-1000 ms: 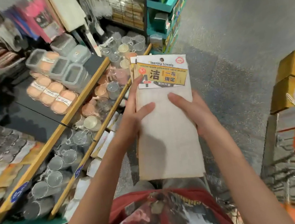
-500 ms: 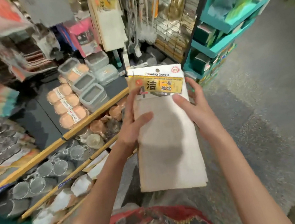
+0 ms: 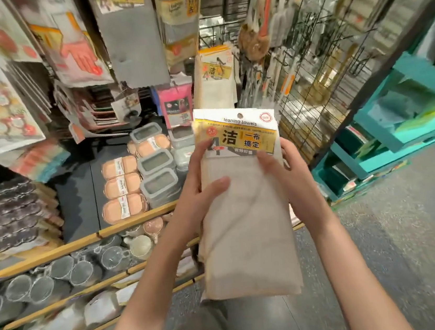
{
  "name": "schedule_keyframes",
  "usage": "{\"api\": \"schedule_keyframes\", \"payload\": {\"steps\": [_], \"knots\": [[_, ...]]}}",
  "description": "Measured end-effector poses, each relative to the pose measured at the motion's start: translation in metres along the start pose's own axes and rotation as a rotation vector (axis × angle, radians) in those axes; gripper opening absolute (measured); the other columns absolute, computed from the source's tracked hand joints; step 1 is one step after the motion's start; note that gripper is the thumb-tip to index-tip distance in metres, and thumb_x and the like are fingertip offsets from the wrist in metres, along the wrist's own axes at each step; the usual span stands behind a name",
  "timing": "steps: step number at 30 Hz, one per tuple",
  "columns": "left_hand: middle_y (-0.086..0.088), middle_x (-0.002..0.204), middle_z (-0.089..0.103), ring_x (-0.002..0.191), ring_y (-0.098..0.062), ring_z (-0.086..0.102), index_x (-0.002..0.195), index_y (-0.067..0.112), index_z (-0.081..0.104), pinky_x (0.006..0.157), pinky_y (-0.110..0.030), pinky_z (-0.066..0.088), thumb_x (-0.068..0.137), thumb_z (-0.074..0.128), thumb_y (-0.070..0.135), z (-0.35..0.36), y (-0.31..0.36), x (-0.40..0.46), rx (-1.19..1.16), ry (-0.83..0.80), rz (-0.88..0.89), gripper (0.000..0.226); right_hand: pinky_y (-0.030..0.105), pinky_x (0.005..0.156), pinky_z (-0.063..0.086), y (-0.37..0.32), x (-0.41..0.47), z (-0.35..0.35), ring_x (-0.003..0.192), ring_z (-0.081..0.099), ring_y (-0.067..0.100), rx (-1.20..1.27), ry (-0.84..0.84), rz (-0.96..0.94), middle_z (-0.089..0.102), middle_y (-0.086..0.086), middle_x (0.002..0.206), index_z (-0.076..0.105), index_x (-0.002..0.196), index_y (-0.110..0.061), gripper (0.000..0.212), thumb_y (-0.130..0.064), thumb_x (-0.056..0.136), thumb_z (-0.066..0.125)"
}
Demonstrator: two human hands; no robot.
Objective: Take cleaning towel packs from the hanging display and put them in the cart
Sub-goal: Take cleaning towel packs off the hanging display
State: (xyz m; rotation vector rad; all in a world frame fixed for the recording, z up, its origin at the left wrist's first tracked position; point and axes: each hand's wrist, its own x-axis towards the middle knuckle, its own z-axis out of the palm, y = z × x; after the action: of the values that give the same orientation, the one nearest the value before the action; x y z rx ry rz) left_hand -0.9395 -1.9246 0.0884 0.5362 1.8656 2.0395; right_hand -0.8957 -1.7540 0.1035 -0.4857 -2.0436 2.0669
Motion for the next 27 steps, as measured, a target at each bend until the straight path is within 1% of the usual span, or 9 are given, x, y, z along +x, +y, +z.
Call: {"api": "schedule_keyframes", "payload": {"steps": [4, 6, 10, 12, 16, 19, 22, 24, 27], "knots": [[0.051, 0.115, 0.042, 0.109, 0.019, 0.047, 0.132, 0.042, 0.034, 0.082, -0.007, 0.043, 0.082, 0.057, 0.016, -0.005, 0.004, 0.036, -0.012, 0.04, 0.04, 0.061, 0.023, 0.074, 0.055, -0.014, 0.044, 0.001, 0.099, 0.065, 0.008, -0.024, -0.018, -0.032, 0.065, -0.008, 0.113, 0.054, 0.124, -0.022, 0.037, -0.03, 0.089, 0.061], [0.049, 0.117, 0.044, 0.11, 0.015, 0.049, 0.134, 0.04, 0.034, 0.083, -0.01, 0.045, 0.081, 0.058, 0.017, -0.004, 0.006, 0.052, -0.025, 0.059, 0.046, 0.062, 0.028, 0.078, 0.056, -0.019, 0.063, -0.001, 0.102, 0.065, 0.013, -0.026, -0.028, -0.039, 0.065, -0.004, 0.114, 0.054, 0.123, -0.021, 0.036, -0.032, 0.088, 0.061], [0.029, 0.13, 0.043, 0.107, 0.01, 0.055, 0.133, 0.041, 0.037, 0.078, -0.013, 0.048, 0.079, 0.06, 0.02, 0.002, 0.007, 0.082, -0.04, 0.1, 0.054, 0.062, 0.043, 0.091, 0.053, -0.026, 0.1, -0.009, 0.109, 0.062, 0.019, -0.055, -0.027, -0.029, 0.063, 0.002, 0.119, 0.054, 0.122, -0.02, 0.05, -0.042, 0.079, 0.068], [0.023, 0.132, 0.041, 0.106, 0.007, 0.056, 0.132, 0.044, 0.038, 0.077, -0.015, 0.049, 0.079, 0.06, 0.022, 0.007, 0.009, 0.098, -0.044, 0.119, 0.051, 0.061, 0.04, 0.087, 0.054, -0.031, 0.12, -0.016, 0.107, 0.062, 0.019, -0.07, -0.021, -0.036, 0.063, 0.003, 0.117, 0.054, 0.119, -0.02, 0.057, -0.047, 0.073, 0.071], [0.034, 0.13, 0.041, 0.111, 0.01, 0.052, 0.128, 0.048, 0.041, 0.079, -0.011, 0.047, 0.079, 0.061, 0.024, 0.029, 0.007, 0.132, -0.011, 0.165, 0.067, 0.059, 0.017, 0.071, 0.052, -0.045, 0.165, -0.038, 0.09, 0.062, 0.008, -0.084, -0.003, -0.093, 0.063, -0.001, 0.102, 0.051, 0.112, -0.01, 0.044, -0.029, 0.079, 0.072], [0.031, 0.132, 0.043, 0.117, 0.01, 0.048, 0.127, 0.045, 0.043, 0.085, -0.011, 0.043, 0.074, 0.066, 0.024, 0.052, 0.007, 0.16, -0.051, 0.236, 0.077, 0.062, 0.027, 0.075, 0.052, -0.049, 0.203, -0.06, 0.092, 0.063, 0.016, -0.106, -0.065, -0.115, 0.064, 0.001, 0.101, 0.052, 0.107, -0.007, 0.045, -0.028, 0.075, 0.076], [0.032, 0.126, 0.053, 0.114, 0.012, 0.05, 0.124, 0.042, 0.046, 0.084, -0.009, 0.043, 0.059, 0.079, 0.039, 0.073, 0.009, 0.185, -0.098, 0.31, 0.097, 0.073, 0.029, 0.07, 0.05, -0.055, 0.238, -0.078, 0.09, 0.066, 0.024, -0.137, -0.145, -0.158, 0.07, 0.01, 0.096, 0.055, 0.102, -0.003, 0.044, -0.025, 0.072, 0.08], [0.032, 0.129, 0.05, 0.117, 0.009, 0.049, 0.122, 0.049, 0.048, 0.085, -0.011, 0.043, 0.068, 0.073, 0.029, 0.084, 0.009, 0.198, -0.098, 0.364, 0.093, 0.064, 0.021, 0.063, 0.048, -0.061, 0.258, -0.085, 0.081, 0.064, 0.021, -0.111, -0.159, -0.164, 0.069, 0.009, 0.089, 0.054, 0.095, -0.013, 0.03, -0.014, 0.075, 0.078], [0.033, 0.135, 0.045, 0.129, 0.004, 0.041, 0.124, 0.059, 0.046, 0.098, -0.018, 0.04, 0.076, 0.064, 0.016, 0.093, 0.011, 0.211, -0.041, 0.398, 0.128, 0.067, 0.019, 0.058, 0.049, -0.066, 0.278, -0.089, 0.072, 0.064, 0.016, -0.059, -0.208, -0.151, 0.068, 0.011, 0.086, 0.052, 0.09, -0.02, 0.029, -0.009, 0.077, 0.075]]}}
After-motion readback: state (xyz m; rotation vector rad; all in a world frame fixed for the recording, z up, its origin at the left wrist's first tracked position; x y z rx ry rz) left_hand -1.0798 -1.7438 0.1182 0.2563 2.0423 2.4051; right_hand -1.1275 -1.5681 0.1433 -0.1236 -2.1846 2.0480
